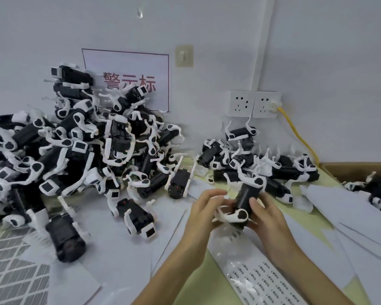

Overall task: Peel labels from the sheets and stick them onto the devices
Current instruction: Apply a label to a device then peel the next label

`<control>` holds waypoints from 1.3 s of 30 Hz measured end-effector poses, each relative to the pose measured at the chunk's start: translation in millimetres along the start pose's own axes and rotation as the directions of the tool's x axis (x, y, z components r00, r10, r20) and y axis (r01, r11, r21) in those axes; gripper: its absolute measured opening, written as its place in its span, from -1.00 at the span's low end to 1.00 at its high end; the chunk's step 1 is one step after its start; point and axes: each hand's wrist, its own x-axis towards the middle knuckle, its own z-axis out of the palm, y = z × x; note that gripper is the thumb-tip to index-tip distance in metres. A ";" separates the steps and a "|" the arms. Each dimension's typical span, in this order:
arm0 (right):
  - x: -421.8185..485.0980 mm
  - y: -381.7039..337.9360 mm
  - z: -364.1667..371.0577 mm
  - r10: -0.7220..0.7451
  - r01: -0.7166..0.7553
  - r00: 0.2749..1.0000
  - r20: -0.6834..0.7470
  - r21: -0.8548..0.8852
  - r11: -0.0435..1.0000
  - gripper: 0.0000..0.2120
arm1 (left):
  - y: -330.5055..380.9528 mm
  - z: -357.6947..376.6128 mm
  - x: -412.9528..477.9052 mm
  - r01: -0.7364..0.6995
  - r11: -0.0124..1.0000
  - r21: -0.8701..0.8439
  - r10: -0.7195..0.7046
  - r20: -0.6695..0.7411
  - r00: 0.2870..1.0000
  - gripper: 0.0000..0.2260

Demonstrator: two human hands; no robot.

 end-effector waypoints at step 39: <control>-0.1 -23.3 -1.2 -0.301 0.296 0.951 0.073 -0.492 0.818 -0.68 | 34.7 -44.9 -6.4 0.195 0.981 -0.021 -0.189 0.169 0.967 -0.75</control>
